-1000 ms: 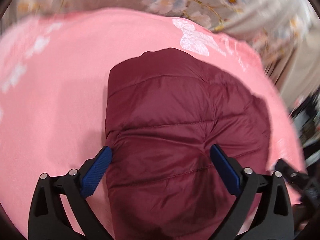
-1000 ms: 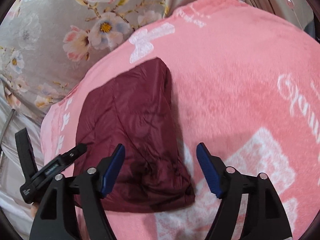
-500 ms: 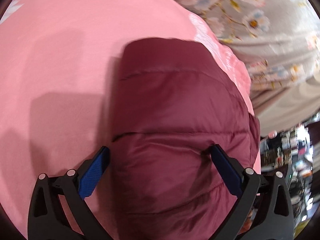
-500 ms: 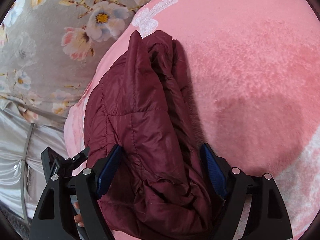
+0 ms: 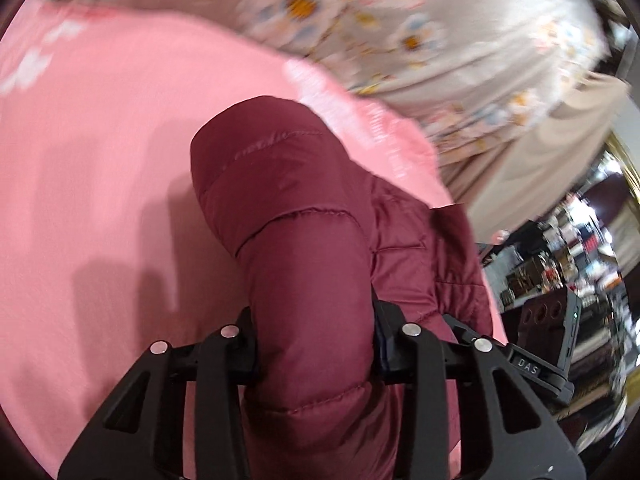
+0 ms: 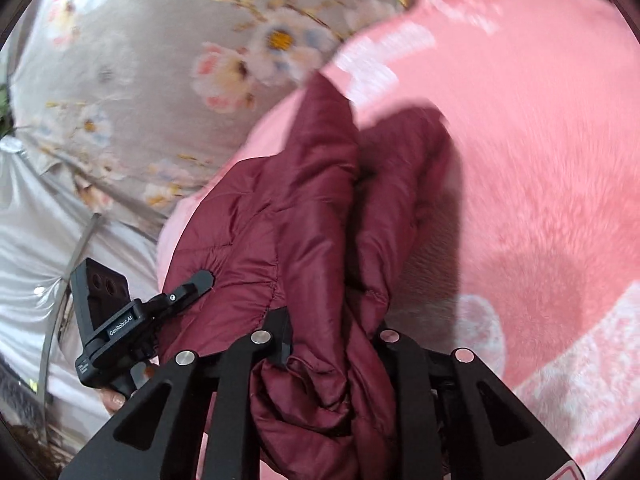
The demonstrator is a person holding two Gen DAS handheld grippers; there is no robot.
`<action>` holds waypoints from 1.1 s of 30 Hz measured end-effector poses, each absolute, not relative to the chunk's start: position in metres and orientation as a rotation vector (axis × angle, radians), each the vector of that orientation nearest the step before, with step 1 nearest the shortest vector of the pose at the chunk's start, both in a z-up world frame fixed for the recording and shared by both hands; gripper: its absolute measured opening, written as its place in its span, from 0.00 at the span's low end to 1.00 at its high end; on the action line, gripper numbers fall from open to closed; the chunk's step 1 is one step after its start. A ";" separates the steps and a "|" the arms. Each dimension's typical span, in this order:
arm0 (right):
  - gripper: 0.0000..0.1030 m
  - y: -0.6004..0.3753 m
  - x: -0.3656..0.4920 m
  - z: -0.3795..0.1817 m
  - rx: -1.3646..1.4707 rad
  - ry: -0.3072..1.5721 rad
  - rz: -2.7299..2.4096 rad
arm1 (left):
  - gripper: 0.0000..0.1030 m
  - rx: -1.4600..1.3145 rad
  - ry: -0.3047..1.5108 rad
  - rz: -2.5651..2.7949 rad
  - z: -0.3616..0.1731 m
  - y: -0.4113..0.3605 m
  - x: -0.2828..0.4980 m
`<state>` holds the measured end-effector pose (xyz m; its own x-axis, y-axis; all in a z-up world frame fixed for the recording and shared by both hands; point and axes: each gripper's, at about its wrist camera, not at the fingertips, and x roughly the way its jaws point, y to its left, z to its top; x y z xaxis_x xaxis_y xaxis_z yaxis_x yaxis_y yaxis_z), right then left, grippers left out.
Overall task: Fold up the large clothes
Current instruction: 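Grasp the jacket bundle with both tools and lift it off the blanket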
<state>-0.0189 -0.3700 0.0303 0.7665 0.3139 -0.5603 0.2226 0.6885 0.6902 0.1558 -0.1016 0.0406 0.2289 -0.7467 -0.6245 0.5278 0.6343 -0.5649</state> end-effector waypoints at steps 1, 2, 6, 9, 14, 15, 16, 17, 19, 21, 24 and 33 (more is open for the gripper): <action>0.19 -0.368 -0.022 0.042 0.813 0.693 0.060 | 0.35 -0.247 0.976 -0.908 0.053 -0.099 0.151; 0.19 -0.365 -0.026 0.059 0.792 0.660 0.065 | 0.35 -0.239 0.934 -0.926 0.069 -0.097 0.146; 0.19 -0.346 -0.046 0.138 0.662 0.487 0.088 | 0.36 -0.221 0.718 -0.998 0.145 -0.077 0.120; 0.19 -0.328 -0.054 0.189 0.564 0.374 0.106 | 0.36 -0.198 0.550 -1.032 0.200 -0.059 0.101; 0.19 -0.290 -0.058 0.269 0.415 0.196 0.161 | 0.37 -0.175 0.296 -1.043 0.271 -0.020 0.077; 0.19 -0.285 -0.057 0.279 0.396 0.175 0.172 | 0.37 -0.171 0.246 -1.041 0.283 -0.010 0.075; 0.19 -0.279 -0.056 0.289 0.372 0.153 0.186 | 0.37 -0.171 0.203 -1.038 0.292 -0.001 0.073; 0.19 -0.272 -0.053 0.298 0.352 0.133 0.198 | 0.37 -0.173 0.156 -1.034 0.301 0.010 0.073; 0.19 -0.257 -0.040 0.315 0.314 0.096 0.224 | 0.38 -0.175 0.095 -1.018 0.314 0.029 0.076; 0.19 -0.245 -0.027 0.324 0.283 0.081 0.237 | 0.39 -0.175 0.067 -1.006 0.321 0.044 0.082; 0.19 -0.231 0.007 0.327 0.276 0.080 0.264 | 0.39 -0.176 0.052 -0.976 0.325 0.063 0.104; 0.19 -0.208 0.110 0.286 0.319 0.184 0.300 | 0.38 -0.219 0.159 -0.892 0.281 0.094 0.197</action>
